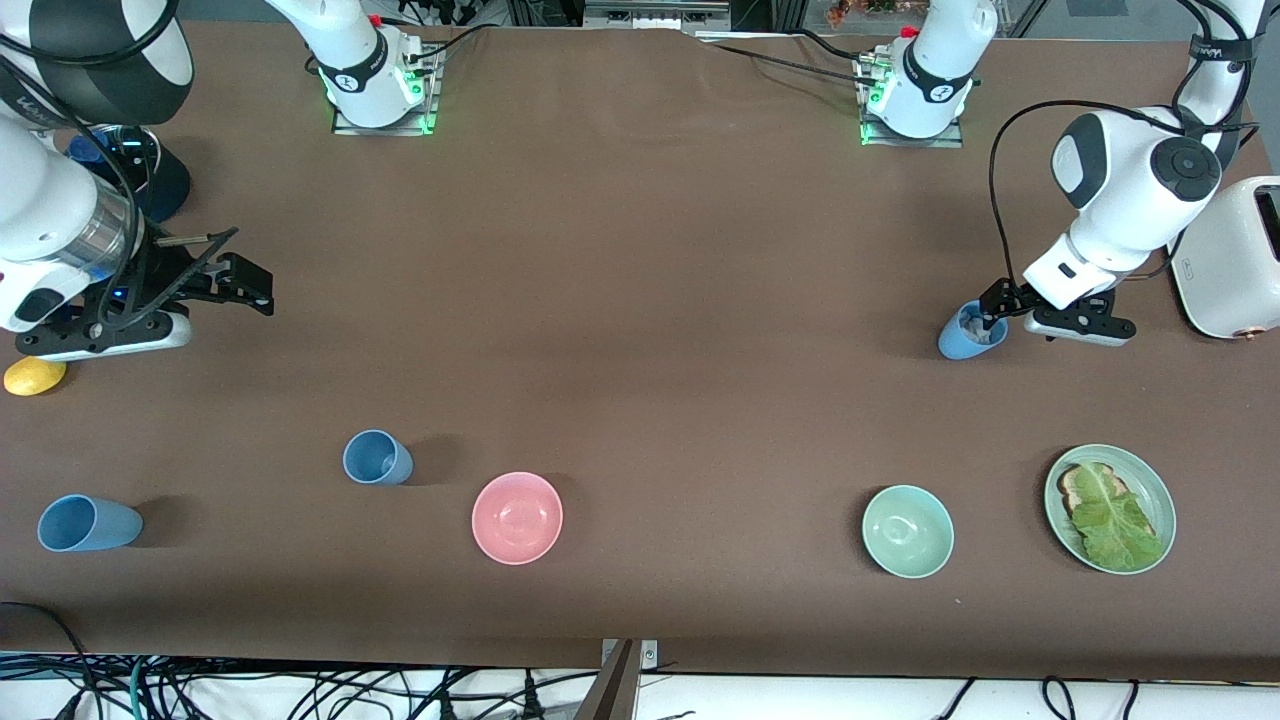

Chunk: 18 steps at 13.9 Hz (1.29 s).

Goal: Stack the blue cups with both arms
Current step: 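Lower the left gripper onto the tissue cup while the right gripper reaches out, then grasp the tissue cup with the left gripper while the right gripper grasps the blue cup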

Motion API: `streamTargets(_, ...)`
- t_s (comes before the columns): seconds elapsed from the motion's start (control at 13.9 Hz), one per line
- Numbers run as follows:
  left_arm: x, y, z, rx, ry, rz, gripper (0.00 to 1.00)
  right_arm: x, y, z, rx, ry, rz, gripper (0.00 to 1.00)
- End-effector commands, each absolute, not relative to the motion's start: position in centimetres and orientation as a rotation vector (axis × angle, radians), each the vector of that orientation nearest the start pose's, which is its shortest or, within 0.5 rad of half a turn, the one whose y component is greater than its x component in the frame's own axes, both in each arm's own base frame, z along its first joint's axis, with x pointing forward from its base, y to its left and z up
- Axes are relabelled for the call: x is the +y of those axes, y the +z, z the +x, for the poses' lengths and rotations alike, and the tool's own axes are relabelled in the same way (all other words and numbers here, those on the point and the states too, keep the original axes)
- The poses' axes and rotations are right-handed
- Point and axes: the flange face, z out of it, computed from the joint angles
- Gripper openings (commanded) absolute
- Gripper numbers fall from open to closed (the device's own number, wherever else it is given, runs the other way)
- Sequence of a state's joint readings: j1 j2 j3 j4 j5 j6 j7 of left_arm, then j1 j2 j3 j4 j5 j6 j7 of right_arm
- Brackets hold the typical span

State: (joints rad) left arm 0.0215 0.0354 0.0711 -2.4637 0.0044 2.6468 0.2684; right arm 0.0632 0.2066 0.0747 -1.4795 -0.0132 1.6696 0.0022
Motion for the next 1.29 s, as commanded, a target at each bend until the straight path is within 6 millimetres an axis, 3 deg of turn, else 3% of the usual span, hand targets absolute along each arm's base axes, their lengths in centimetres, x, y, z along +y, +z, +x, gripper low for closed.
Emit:
streamTargets(0.0,4.7,28.2,47.7,0.296,-0.275,-3.072,1.00,8.0,55.0,63.0,-0.226,0.005,-3.125,1.00)
streamTargets(0.22,5.0,27.5,47.2,0.287,-0.279,-3.071,1.00,8.5,54.5,63.5,-0.228,0.005,-3.123,1.00)
streamTargets(0.43,5.1,25.8,47.1,0.285,-0.319,-3.059,1.00,8.7,51.9,65.0,-0.235,-0.074,-3.118,1.00)
streamTargets(0.72,5.1,24.9,46.9,0.285,-0.328,-3.055,1.00,8.5,50.4,65.0,-0.231,-0.060,-3.124,1.00)
streamTargets(1.08,4.6,23.7,46.6,0.300,-0.382,-3.040,0.99,8.2,44.3,65.3,-0.224,-0.101,-3.120,1.00)
streamTargets(1.15,4.6,23.7,46.4,0.300,-0.383,-3.040,0.79,8.0,42.9,65.4,-0.219,-0.115,-3.119,1.00)
streamTargets(1.22,4.6,23.8,46.2,0.302,-0.381,-3.041,0.43,8.0,41.6,65.4,-0.217,-0.130,-3.118,1.00)
